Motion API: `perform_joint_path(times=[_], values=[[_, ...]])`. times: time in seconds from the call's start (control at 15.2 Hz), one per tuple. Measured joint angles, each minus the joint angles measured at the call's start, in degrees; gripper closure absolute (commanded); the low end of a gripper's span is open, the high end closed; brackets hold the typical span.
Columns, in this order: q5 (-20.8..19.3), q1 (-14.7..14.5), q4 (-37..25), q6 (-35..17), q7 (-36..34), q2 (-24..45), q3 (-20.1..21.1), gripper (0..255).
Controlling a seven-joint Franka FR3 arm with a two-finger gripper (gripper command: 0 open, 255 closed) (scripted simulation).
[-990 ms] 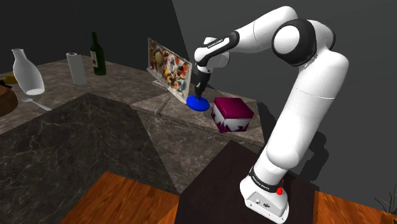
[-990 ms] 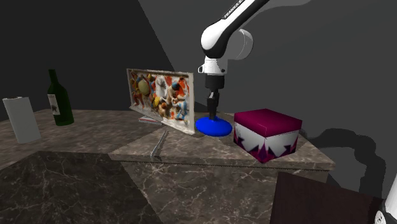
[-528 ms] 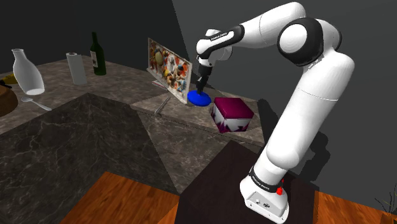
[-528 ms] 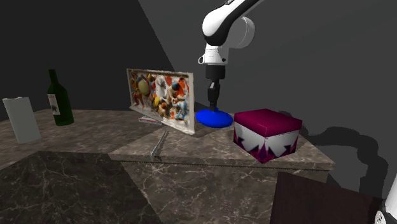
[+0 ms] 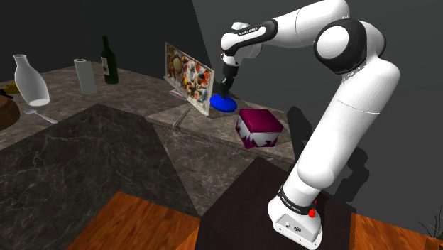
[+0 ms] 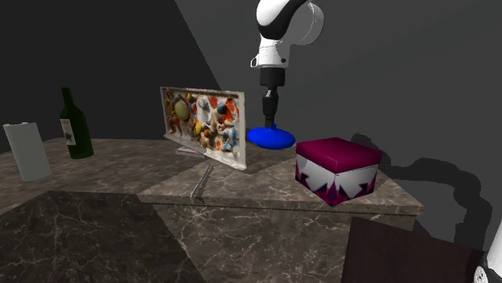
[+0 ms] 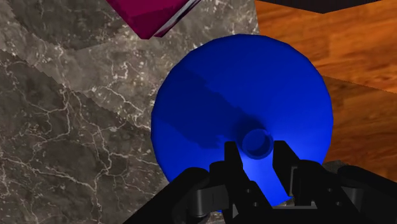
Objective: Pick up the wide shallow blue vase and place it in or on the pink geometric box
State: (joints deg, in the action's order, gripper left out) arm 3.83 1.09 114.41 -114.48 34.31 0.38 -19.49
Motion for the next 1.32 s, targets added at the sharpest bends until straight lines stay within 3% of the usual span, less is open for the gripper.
perform_joint_path(times=[0.73, 1.32], values=[[-0.80, -0.06, -6.83, 8.42, -0.89, -1.73, 0.07, 255], [-5.26, 3.82, 0.02, 11.74, 5.01, -12.37, -3.64, 255]])
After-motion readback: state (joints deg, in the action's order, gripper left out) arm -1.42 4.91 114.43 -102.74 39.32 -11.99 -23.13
